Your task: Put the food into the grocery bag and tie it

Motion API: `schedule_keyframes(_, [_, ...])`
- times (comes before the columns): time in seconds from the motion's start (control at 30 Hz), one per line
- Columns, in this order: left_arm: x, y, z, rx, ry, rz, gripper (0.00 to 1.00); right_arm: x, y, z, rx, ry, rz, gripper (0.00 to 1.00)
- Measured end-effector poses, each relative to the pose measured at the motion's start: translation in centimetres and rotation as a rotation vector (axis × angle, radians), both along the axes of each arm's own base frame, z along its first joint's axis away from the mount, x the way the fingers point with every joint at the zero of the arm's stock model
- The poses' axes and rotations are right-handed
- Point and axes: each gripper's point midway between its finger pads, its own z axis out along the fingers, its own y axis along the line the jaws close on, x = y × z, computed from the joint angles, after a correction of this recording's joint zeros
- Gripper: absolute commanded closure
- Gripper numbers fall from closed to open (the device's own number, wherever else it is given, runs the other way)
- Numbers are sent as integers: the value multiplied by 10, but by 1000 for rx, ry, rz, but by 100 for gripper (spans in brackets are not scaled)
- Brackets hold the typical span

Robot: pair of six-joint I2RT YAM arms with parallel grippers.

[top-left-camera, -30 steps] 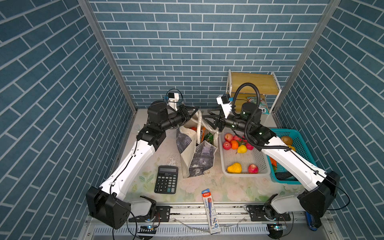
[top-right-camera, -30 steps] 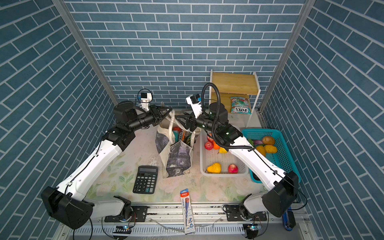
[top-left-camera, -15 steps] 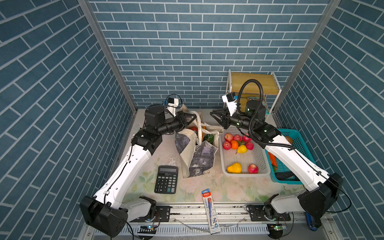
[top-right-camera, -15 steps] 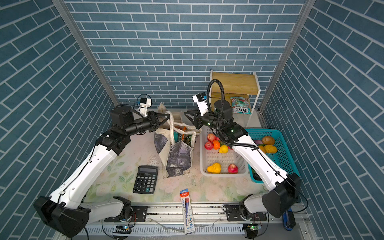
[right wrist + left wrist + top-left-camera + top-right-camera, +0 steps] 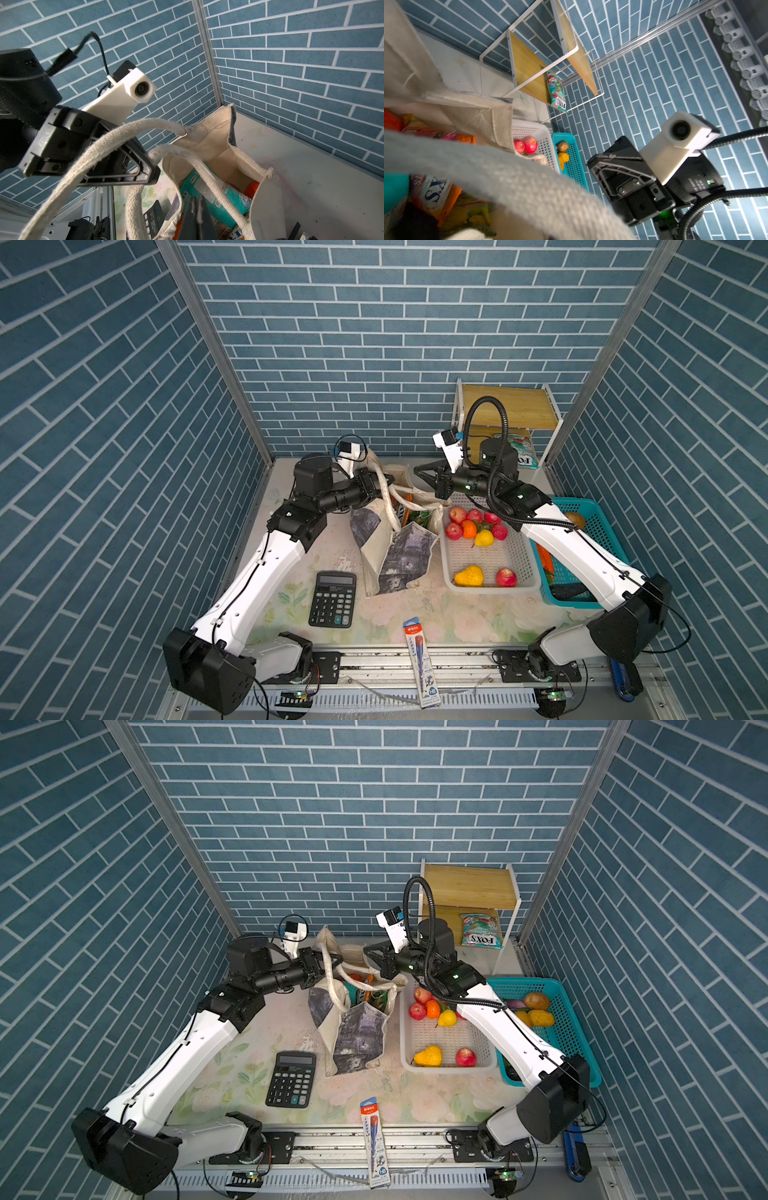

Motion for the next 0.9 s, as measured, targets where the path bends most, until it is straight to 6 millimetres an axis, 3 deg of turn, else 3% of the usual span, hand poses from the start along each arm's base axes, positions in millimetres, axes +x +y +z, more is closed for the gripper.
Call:
schedule_keyframes(0.23, [23,-12,42,-123,-101,-19,100,9,-9,-3,-2,12,-1,99])
schedule_keyframes(0.5, [56,-21,46,-266,-85,-63,100,19,-6,-27,10,25,142,99])
schedule_keyframes(0.77, [56,-25,56,-280,-73,-159,100,18,18,-59,30,90,312,91])
schedule_keyframes(0.9, [49,-28,53,-265,-60,-203,100,11,27,-54,72,77,381,87])
